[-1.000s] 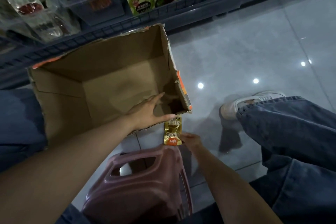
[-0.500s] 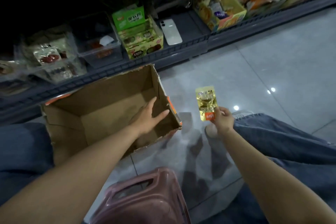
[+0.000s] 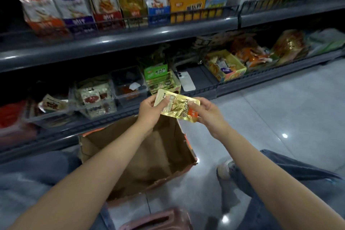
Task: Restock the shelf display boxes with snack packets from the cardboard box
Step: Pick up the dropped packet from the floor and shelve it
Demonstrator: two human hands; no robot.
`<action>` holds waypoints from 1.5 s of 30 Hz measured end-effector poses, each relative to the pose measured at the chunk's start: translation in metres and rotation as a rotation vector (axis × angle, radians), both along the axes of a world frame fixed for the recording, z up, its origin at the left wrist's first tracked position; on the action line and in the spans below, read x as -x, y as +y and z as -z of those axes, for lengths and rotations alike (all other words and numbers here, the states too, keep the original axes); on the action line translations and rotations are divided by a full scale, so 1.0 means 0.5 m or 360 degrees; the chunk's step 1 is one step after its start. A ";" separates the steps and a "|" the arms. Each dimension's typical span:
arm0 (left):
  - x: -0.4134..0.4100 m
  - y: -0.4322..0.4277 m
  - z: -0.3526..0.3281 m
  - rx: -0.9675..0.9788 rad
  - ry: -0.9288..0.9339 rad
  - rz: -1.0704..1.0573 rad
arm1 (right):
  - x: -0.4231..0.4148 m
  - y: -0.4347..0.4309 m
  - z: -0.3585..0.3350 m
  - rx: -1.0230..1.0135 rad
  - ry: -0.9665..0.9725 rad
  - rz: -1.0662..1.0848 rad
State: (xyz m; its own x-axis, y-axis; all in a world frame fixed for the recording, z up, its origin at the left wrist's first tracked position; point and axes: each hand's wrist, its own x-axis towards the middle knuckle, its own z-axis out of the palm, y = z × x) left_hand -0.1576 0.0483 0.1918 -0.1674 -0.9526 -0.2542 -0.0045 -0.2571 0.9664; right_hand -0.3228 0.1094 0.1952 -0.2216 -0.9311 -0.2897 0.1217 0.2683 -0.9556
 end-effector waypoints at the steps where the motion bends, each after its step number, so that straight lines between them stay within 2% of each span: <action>1: -0.008 -0.002 -0.018 -0.0010 0.0070 -0.0043 | -0.013 -0.004 -0.014 0.0009 -0.0099 0.0001; 3: -0.022 -0.009 -0.049 0.0029 0.0125 -0.0064 | -0.035 -0.016 -0.045 0.0063 -0.0135 -0.0041; 5: -0.040 -0.015 -0.081 0.0239 0.0029 -0.0030 | -0.051 -0.032 -0.080 0.0113 -0.0133 -0.0051; 7: -0.068 -0.025 -0.109 0.0711 -0.0366 0.0101 | -0.063 -0.051 -0.114 0.0143 -0.0157 -0.0055; 10: -0.108 -0.055 -0.146 0.1371 -0.1308 0.0582 | -0.080 -0.083 -0.161 0.0165 -0.0237 -0.0093; 11: -0.118 -0.062 -0.156 0.1447 -0.1440 0.0700 | -0.086 -0.092 -0.174 0.0158 -0.0261 -0.0116; 12: -0.127 -0.070 -0.162 0.1440 -0.1445 0.0750 | -0.092 -0.102 -0.187 0.0148 -0.0270 -0.0147; 17: -0.171 -0.101 -0.203 0.1228 -0.0939 0.0498 | -0.123 -0.151 -0.237 0.0172 -0.0251 -0.0283; 19: -0.182 -0.111 -0.219 0.1222 -0.1030 0.0562 | -0.139 -0.172 -0.251 0.0191 -0.0264 -0.0301; 21: -0.193 -0.119 -0.225 0.1264 -0.1295 0.0577 | -0.158 -0.189 -0.263 0.0204 -0.0296 -0.0341; 23: -0.206 -0.130 -0.229 0.1270 -0.1284 0.0496 | -0.179 -0.205 -0.271 0.0214 -0.0344 -0.0379; 25: -0.218 -0.139 -0.236 0.1151 -0.0881 0.0371 | -0.197 -0.220 -0.277 0.0230 -0.0233 -0.0412; 28: -0.232 -0.152 -0.262 0.0748 -0.0230 0.0209 | -0.208 -0.246 -0.284 0.0427 0.0186 -0.0408; 30: -0.240 -0.167 -0.279 0.0554 -0.0034 0.0210 | -0.209 -0.266 -0.297 0.0575 0.0313 -0.0479; 34: -0.249 -0.211 -0.296 0.0368 0.0187 0.0252 | -0.218 -0.310 -0.348 0.0721 0.0268 -0.0605; 40: -0.231 -0.281 -0.332 0.0369 0.0236 0.0258 | -0.192 -0.393 -0.424 0.0829 0.0514 -0.0678; 43: -0.199 -0.315 -0.360 0.0494 0.0070 0.0279 | -0.157 -0.441 -0.453 0.0894 0.0653 -0.0677; 45: -0.176 -0.342 -0.373 0.0683 -0.0129 0.0216 | -0.127 -0.481 -0.473 0.0981 0.0769 -0.0597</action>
State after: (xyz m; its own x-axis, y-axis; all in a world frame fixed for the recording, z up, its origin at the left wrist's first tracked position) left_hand -0.0697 -0.1225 0.3782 -0.2941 -0.9453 0.1414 -0.0905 0.1748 0.9804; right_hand -0.2591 -0.1311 0.4316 0.1632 -0.9272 0.3372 -0.3278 -0.3733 -0.8679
